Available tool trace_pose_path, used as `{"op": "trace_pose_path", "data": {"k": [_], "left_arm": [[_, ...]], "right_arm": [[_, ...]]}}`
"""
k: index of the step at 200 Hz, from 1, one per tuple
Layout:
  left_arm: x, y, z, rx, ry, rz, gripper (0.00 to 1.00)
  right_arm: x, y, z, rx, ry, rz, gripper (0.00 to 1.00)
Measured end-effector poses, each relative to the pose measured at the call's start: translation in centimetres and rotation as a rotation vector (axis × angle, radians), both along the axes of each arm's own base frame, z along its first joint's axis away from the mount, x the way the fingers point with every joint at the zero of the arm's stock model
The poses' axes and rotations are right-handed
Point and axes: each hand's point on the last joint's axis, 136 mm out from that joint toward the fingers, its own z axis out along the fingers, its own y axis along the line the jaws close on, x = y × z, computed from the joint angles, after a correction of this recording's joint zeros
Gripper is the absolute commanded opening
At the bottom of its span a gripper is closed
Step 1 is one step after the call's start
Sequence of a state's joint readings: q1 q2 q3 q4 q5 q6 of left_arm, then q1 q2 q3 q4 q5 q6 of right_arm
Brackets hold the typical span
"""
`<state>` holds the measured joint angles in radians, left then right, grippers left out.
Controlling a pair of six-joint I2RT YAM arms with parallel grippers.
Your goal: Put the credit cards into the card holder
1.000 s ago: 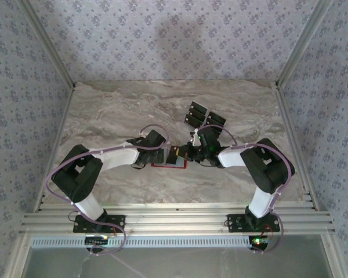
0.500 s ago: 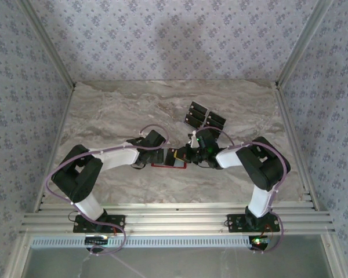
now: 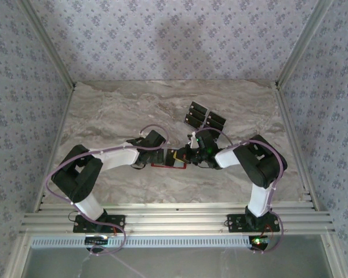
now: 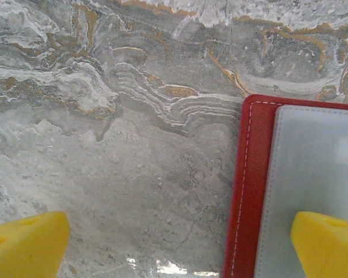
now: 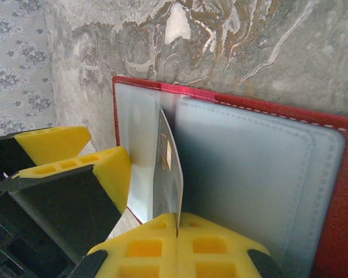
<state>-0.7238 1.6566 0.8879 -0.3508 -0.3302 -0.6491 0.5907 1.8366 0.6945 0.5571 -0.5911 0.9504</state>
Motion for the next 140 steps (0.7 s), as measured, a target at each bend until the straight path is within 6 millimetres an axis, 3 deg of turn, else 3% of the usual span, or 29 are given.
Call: {"op": "trace_pose_path", "data": {"k": [140], "left_arm": [[-0.05, -0.14, 0.02, -0.002, -0.006, -0.001, 0.99]], "right_arm": [[0.45, 0.45, 0.11, 0.033, 0.027, 0.035, 0.00]]}}
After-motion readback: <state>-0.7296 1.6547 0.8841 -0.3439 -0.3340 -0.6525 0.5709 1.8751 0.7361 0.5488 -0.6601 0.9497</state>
